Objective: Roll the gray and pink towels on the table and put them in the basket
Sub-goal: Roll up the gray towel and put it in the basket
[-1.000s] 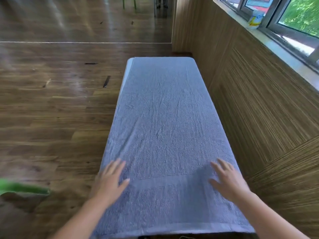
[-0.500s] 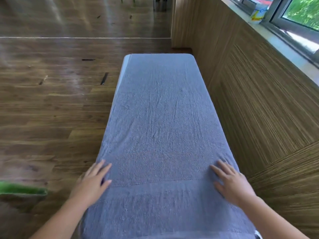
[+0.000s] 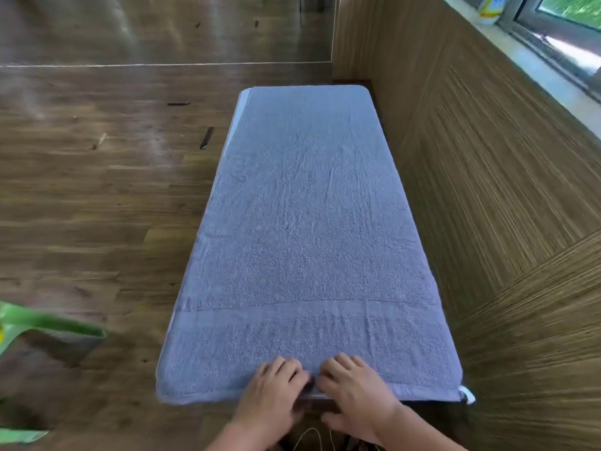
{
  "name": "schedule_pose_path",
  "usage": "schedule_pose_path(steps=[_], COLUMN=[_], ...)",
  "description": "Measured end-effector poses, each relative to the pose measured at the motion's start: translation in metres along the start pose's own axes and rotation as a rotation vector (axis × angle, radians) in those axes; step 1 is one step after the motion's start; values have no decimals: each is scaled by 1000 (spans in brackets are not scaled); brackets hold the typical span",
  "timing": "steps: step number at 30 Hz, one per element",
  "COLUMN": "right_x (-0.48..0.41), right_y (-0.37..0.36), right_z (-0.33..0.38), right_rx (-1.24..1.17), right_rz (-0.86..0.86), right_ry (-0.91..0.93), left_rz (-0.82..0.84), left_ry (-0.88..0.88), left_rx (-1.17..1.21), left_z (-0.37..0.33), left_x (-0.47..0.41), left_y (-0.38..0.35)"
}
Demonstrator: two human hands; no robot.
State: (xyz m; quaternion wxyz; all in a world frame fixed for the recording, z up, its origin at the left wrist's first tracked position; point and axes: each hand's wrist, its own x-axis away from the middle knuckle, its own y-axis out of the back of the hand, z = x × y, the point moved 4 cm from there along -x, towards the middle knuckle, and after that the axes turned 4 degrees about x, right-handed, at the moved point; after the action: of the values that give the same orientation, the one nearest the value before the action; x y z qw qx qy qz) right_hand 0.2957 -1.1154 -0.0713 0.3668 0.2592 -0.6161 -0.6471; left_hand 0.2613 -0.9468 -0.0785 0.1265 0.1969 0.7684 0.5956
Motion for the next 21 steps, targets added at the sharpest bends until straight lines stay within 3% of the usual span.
schedule_pose_path(steps=[3, 6, 11, 16, 21], right_x=[-5, 4, 63, 131, 139], right_y=[3, 2, 5, 17, 32], right_z=[4, -13, -74, -124, -154], right_rx=[19, 73, 104, 34, -100], right_rz=[-78, -105, -84, -63, 12], right_ry=[-17, -58, -268, -522, -720], left_rz=[-104, -97, -58, -131, -145], left_ry=[3, 37, 247, 435, 607], left_rx=[20, 18, 39, -23, -7], left_z=[9, 24, 83, 141, 174], left_x=[-1, 6, 54, 112, 122], left_y=[4, 11, 24, 48, 63])
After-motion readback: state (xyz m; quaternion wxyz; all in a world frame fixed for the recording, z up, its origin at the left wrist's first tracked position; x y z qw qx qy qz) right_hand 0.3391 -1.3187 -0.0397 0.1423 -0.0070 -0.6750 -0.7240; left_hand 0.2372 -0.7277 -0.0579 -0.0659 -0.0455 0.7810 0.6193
